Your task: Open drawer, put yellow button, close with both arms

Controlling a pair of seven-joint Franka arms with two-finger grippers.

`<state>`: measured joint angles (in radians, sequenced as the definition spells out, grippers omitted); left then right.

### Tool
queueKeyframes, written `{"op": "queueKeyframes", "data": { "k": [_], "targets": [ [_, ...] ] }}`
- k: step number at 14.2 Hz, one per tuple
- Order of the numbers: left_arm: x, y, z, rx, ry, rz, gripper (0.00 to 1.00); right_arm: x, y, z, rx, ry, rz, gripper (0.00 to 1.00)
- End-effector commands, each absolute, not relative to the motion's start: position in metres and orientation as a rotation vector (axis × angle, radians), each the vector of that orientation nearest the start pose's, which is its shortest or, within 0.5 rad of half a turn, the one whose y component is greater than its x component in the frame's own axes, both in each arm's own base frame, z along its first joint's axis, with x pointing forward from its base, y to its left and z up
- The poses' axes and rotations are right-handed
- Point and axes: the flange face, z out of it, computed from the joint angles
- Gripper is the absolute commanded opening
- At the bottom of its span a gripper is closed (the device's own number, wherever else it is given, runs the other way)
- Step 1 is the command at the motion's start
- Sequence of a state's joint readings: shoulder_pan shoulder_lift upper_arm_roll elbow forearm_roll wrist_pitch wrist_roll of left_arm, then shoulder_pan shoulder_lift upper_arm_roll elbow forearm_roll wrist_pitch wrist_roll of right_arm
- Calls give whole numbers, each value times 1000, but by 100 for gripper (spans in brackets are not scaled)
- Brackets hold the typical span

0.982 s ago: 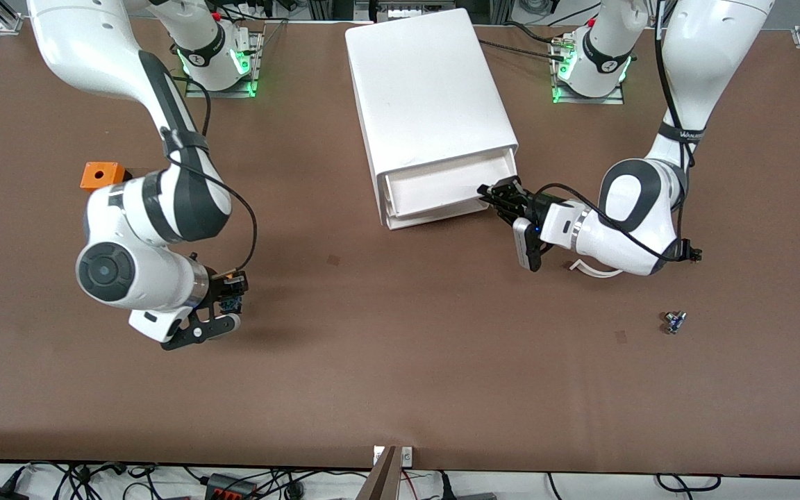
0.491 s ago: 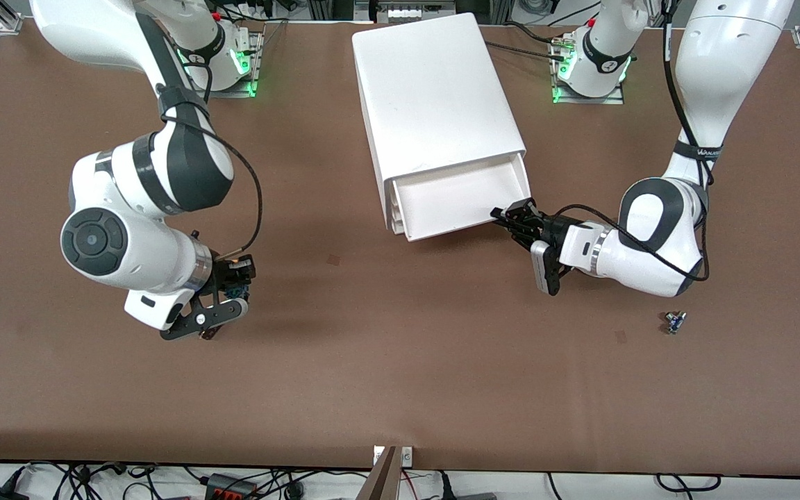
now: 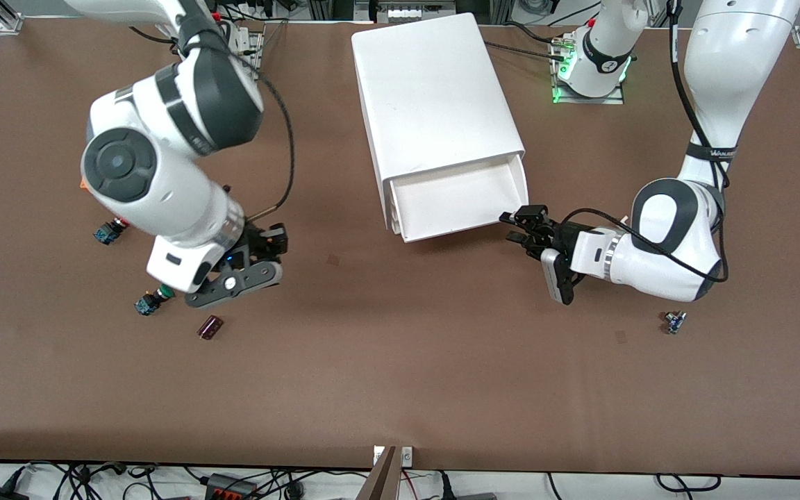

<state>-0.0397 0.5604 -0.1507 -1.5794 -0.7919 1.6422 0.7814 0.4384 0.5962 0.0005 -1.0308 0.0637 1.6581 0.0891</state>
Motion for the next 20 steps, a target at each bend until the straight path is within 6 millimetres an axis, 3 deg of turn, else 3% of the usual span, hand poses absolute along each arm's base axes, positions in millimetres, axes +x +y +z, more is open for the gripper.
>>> {"op": "queueKeyframes", "data": {
  "k": [1, 2, 5, 8, 11, 15, 18, 20],
  "targets": [
    [635, -168, 363, 2176, -682, -343, 100, 641, 345, 524, -3007, -492, -98, 0],
    [641, -163, 383, 2258, -683, -371, 100, 637, 355, 525, -3003, -498, -105, 0],
    [646, -145, 417, 2521, -669, -448, 100, 612, 395, 532, -2995, -489, -110, 0],
    [647, -137, 421, 2739, -755, -494, 100, 581, 442, 527, -3008, -361, -83, 0],
    [665, -130, 462, 3017, -910, -402, 100, 561, 476, 521, -3005, -312, -75, 0],
    [696, -104, 464, 3096, -878, -208, 100, 549, 500, 516, -2938, -296, -46, 0],
    [697, -101, 455, 3097, -869, -230, 100, 530, 536, 488, -2919, -326, -15, 0],
    [696, -101, 452, 3104, -842, -241, 100, 527, 548, 473, -2917, -302, -23, 0]
  ]
}}
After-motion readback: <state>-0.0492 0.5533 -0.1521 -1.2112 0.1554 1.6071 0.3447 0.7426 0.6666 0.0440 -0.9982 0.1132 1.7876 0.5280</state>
